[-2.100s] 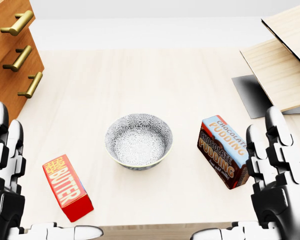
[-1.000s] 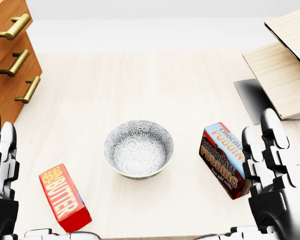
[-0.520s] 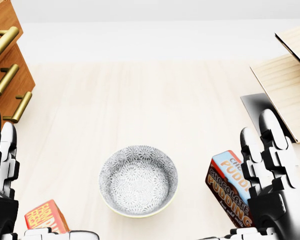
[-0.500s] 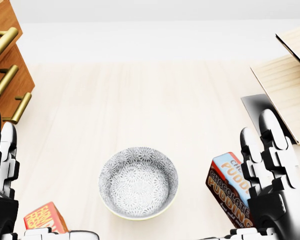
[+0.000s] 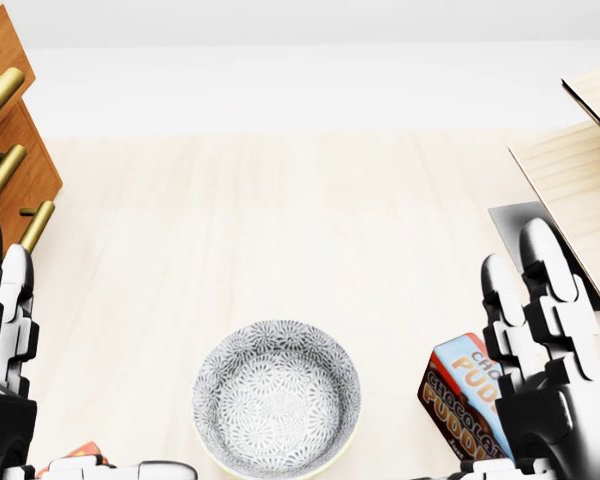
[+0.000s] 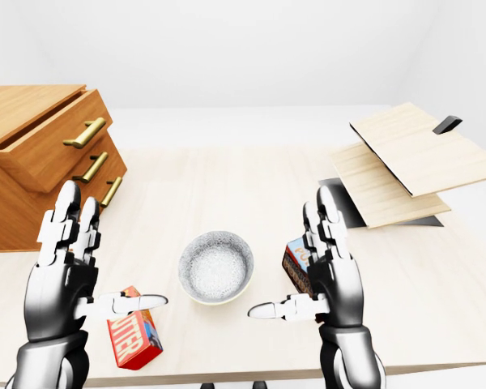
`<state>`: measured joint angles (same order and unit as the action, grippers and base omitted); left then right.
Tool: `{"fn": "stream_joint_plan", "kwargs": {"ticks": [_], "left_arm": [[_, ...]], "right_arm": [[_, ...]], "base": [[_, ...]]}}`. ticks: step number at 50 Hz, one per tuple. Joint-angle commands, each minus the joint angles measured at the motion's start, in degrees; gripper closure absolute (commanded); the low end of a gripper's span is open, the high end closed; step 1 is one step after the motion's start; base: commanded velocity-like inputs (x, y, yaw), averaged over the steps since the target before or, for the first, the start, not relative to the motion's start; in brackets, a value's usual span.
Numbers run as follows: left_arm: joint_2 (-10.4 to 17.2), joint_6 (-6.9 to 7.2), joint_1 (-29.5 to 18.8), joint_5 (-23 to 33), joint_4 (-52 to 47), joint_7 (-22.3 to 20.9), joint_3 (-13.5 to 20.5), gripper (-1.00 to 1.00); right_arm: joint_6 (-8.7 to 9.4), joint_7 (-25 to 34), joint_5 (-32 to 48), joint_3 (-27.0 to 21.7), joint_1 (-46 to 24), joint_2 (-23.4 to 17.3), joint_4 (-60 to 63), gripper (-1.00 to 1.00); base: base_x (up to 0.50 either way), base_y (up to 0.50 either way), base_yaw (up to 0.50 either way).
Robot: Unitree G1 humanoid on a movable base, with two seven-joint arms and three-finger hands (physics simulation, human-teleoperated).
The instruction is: Close the top drawer of the cabinet and put the bowl on top of it.
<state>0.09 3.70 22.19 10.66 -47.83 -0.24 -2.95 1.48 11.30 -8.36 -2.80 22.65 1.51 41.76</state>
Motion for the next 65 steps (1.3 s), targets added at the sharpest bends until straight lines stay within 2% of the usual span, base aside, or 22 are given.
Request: {"fn": "stream_joint_plan", "kwargs": {"ticks": [1, 10, 11, 12, 22, 26, 62, 63, 65], "left_arm": [[0.0, -0.04, 0.2, 0.0, -0.2, -0.2, 0.0, -1.00], [0.0, -0.03, 0.2, 0.0, -0.2, -0.2, -0.1, -1.00], [0.0, 0.10, 0.0, -0.2, -0.1, -0.3, 0.1, -1.00], [0.0, 0.10, 0.0, -0.2, -0.1, -0.4, 0.2, -1.00], [-0.1, 0.11, -0.1, 0.0, 0.1, -0.4, 0.2, -1.00], [-0.1, 0.01, 0.0, 0.1, 0.0, -0.3, 0.1, -1.00], [0.0, 0.05, -0.1, 0.3, 0.2, -0.2, 0.0, -1.00], [0.4, 1.30, -6.0, -0.4, 6.4, -1.3, 0.6, -1.00], [0.3, 1.30, -6.3, -0.4, 6.8, -1.4, 0.7, -1.00]], "right_arm": [[-2.31, 0.1, -0.3, -0.1, -0.1, 0.0, -1.2, -1.00], [-2.43, 0.0, -0.3, -0.1, -0.1, 0.0, -1.3, -1.00], [-4.62, -1.3, 2.6, 0.5, -0.3, 0.4, -2.4, -1.00], [-4.98, -1.6, 3.0, 0.6, -0.3, 0.3, -2.5, -1.00], [-5.50, -1.9, 2.7, 0.8, -0.3, -0.2, -2.9, -1.00], [-6.26, -1.9, 3.0, 1.2, 0.2, -0.3, -3.0, -1.00], [-6.48, -2.4, 3.4, 1.7, 0.5, -0.6, -3.2, -1.00], [-5.90, -1.6, 1.7, 1.9, 1.0, -0.8, -2.4, -1.00], [-5.83, -1.5, 1.6, 1.9, 1.0, -0.8, -2.3, -1.00]], "base": [[0.00, 0.00, 0.00], [0.00, 0.00, 0.00], [0.00, 0.00, 0.00], [0.00, 0.00, 0.00], [0.00, 0.00, 0.00], [0.00, 0.24, 0.00], [0.00, 0.26, 0.00], [0.00, 0.00, 0.00], [0.00, 0.00, 0.00]]}}
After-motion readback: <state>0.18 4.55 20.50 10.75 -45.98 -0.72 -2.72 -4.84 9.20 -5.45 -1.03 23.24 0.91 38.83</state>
